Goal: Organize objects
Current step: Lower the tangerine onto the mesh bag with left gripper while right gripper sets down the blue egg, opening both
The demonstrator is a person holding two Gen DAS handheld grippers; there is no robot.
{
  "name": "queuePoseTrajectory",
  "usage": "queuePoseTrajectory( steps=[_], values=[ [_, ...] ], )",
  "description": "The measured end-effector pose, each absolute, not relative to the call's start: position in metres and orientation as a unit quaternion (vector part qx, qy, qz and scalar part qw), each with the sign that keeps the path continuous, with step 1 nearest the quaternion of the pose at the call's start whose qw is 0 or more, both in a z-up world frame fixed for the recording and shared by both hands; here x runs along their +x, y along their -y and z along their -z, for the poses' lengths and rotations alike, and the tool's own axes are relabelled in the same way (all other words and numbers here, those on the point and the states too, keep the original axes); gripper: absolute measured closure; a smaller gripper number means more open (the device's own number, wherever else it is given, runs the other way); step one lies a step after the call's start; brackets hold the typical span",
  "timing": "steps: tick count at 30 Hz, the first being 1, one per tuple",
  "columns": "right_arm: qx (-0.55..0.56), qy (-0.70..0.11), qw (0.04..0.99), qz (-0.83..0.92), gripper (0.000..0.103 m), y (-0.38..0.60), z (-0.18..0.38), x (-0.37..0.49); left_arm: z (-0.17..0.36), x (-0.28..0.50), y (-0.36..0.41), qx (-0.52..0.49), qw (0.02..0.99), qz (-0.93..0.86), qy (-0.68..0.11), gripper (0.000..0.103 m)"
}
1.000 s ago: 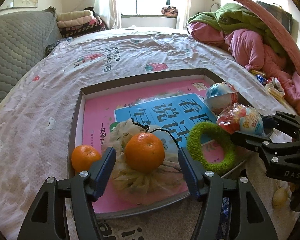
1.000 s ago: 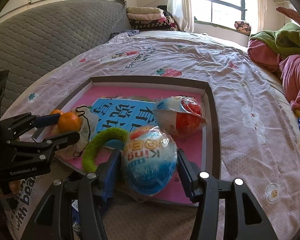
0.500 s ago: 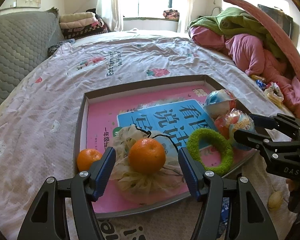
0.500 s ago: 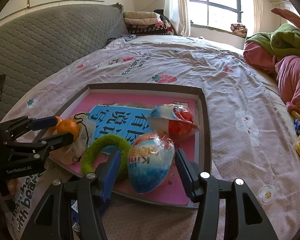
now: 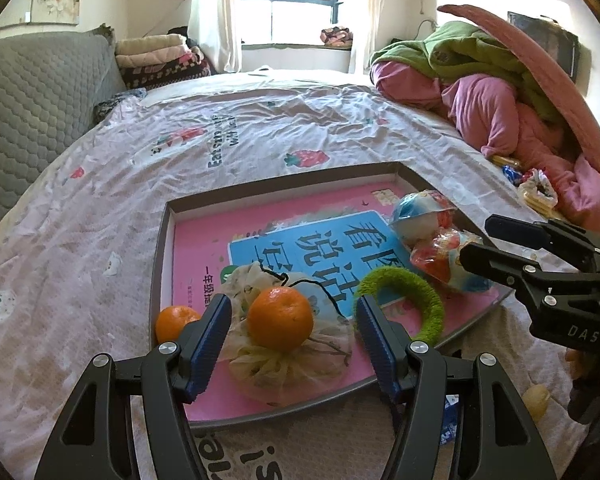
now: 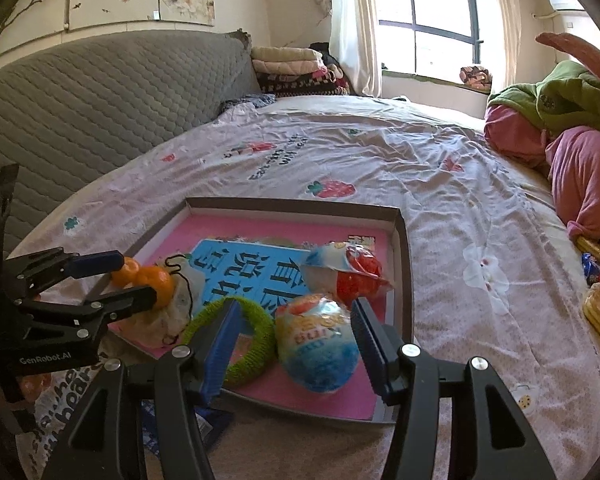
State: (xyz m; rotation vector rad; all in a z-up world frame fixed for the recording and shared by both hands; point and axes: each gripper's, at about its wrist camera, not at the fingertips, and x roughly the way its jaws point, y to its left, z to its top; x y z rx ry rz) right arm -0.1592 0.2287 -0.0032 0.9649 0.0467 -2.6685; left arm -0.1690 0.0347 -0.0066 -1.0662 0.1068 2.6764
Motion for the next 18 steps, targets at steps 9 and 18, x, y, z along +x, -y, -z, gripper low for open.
queuePoseTrajectory(
  steps=[9, 18],
  values=[
    [0.332, -0.017, 0.155, 0.931, 0.043, -0.228, 0.0, -0.157, 0.001, -0.164, -0.036, -0.368, 0.127, -0.92, -0.035, 0.036],
    [0.322, -0.021, 0.159, 0.933, 0.043, -0.227, -0.006, -0.142, -0.004, -0.155, -0.037, -0.371, 0.127, -0.92, -0.028, 0.036]
  ],
)
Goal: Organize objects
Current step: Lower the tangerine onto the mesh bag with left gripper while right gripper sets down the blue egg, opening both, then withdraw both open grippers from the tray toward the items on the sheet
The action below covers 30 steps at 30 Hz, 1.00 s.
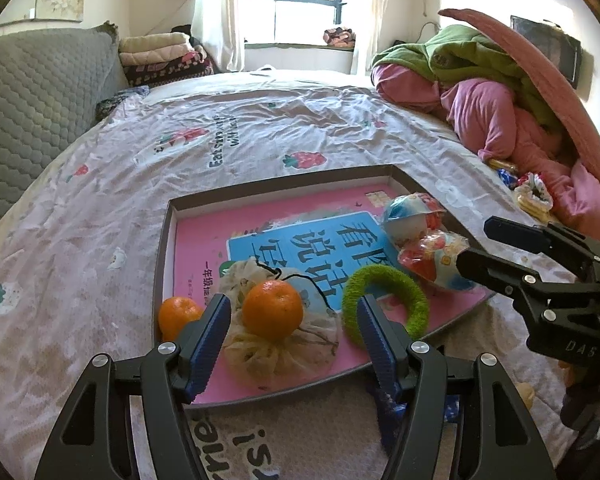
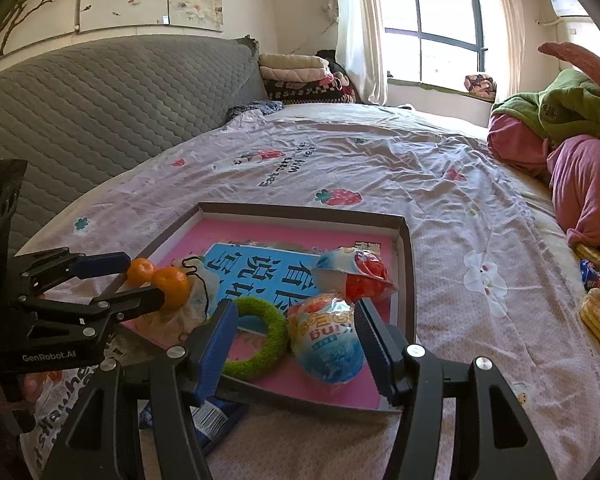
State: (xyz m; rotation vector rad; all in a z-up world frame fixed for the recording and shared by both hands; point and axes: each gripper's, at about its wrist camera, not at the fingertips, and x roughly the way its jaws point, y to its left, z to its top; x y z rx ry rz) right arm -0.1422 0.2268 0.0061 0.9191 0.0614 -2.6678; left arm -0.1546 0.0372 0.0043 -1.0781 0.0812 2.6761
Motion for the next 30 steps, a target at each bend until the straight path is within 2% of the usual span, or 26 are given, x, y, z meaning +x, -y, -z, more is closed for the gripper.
queuePoseTrajectory(
  steps=[19, 30],
  values=[
    [0.32, -0.017, 0.158, 0.934, 0.041, -0.228, -0.012, -0.089, -0.006, -0.112, -0.055, -0.378, 0.149, -0.913, -0.018, 0.036],
    [0.35, -0.014, 0.14, 0.926, 0.041, -0.238, 0.004, -0.049, 0.008, -0.097, -0.067, -0.398, 0.149, -0.905, -0.013, 0.036]
  ],
)
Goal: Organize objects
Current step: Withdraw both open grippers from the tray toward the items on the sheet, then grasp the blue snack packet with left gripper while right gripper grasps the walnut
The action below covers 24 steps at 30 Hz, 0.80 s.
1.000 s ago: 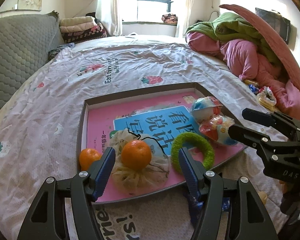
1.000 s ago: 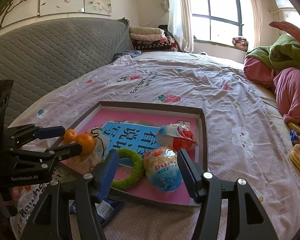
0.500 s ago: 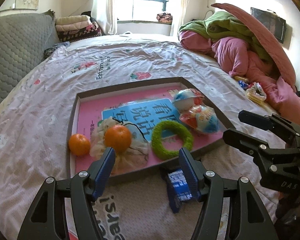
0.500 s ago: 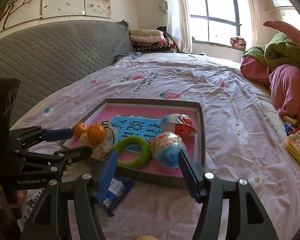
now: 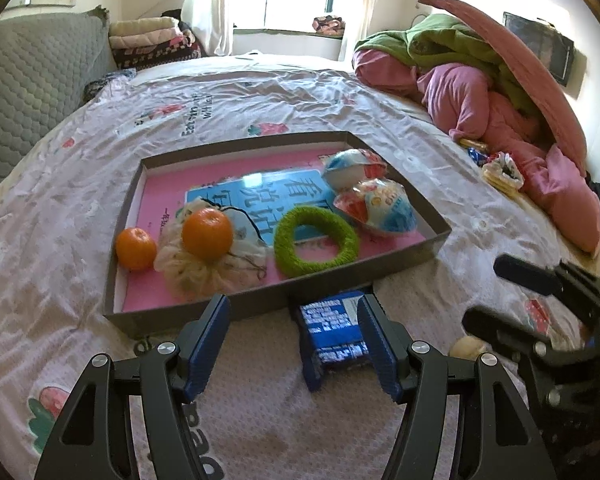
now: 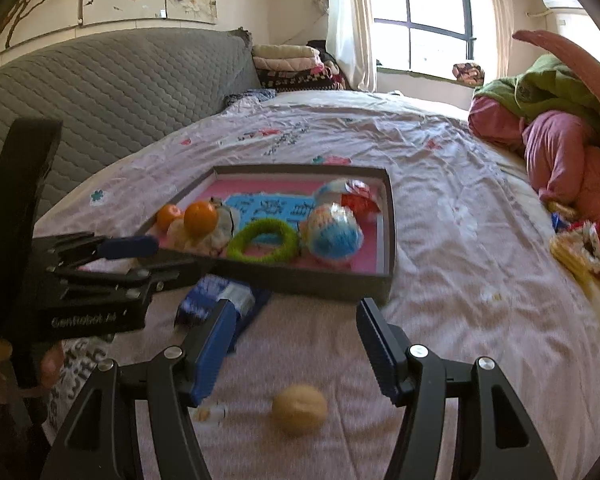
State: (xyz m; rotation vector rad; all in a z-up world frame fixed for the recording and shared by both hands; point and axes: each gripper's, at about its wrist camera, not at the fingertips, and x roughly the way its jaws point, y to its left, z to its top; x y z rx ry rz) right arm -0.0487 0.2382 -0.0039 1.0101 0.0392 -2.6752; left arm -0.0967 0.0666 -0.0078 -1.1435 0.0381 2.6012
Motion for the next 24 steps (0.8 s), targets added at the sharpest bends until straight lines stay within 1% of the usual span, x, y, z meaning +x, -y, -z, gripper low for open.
queuePoseTrajectory(
  steps=[4, 12, 24],
  values=[
    [0.37, -0.001, 0.138, 0.919, 0.041, -0.244, 0.015, -0.04, 0.013, -0.092, -0.076, -0.404, 0.155, -0.901, -0.016, 0.036],
    [0.379, -0.019, 0.116, 0.918, 0.041, -0.244, 0.024, -0.023, 0.021, -0.088, -0.092, -0.413, 0.163, -0.896, -0.026, 0.036],
    [0.4, -0.021, 0.12, 0.908, 0.041, -0.241, 0.04, -0.028, 0.036, -0.097, -0.101, -0.428, 0.159, -0.889, -0.028, 0.036]
  ],
)
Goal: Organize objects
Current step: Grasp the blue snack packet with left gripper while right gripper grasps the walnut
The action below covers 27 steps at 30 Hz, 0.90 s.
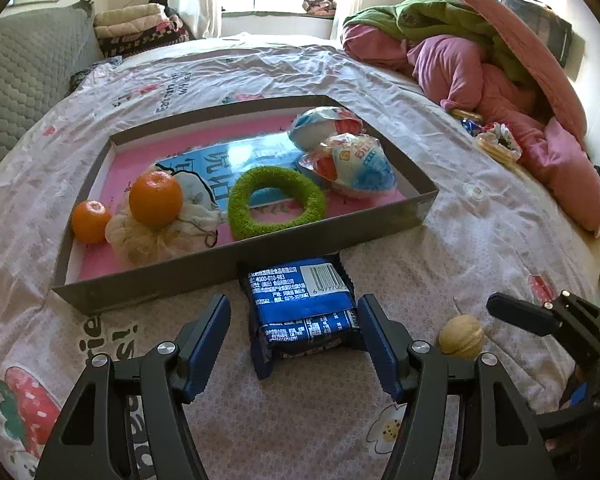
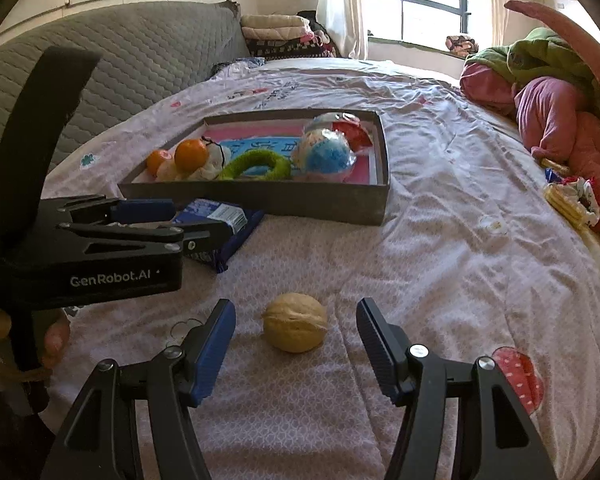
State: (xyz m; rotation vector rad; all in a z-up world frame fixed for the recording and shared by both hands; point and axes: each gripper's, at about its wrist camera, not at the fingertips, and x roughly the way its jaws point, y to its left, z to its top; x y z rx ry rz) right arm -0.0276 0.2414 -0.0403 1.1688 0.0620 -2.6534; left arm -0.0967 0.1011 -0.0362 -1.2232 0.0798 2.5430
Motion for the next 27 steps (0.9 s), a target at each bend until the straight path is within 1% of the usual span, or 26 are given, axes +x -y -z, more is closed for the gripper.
queuePoseTrajectory(
  steps=[14, 19, 21, 22, 23, 27],
  values=[
    [0.404, -0.032, 0.112, 0.907, 0.041, -0.237, 0.055, -0.034, 0.046, -0.104, -0.106, -0.434, 0.142, -0.89, -0.011, 0.035],
    [0.399, -0.04, 0.11, 0.909, 0.046, -0.236, 0.058, -0.035, 0.051, -0.107, -0.108, -0.439, 0.145, -0.887, -0.006, 0.036],
    [0.398, -0.043, 0.109, 0.91, 0.047, -0.235, 0.059, -0.035, 0.053, -0.107, -0.108, -0.442, 0.148, -0.885, -0.003, 0.039],
    [0.399, -0.042, 0.108, 0.91, 0.048, -0.235, 0.06, -0.036, 0.053, -0.107, -0.108, -0.441, 0.151, -0.885, 0.0, 0.042],
    [0.399, -0.04, 0.108, 0.909, 0.049, -0.236, 0.06, -0.036, 0.052, -0.107, -0.108, -0.44, 0.151, -0.885, -0.001, 0.042],
    [0.397, -0.036, 0.108, 0.911, 0.06, -0.239, 0.059, -0.036, 0.052, -0.107, -0.107, -0.44, 0.158, -0.884, 0.002, 0.045]
  ],
)
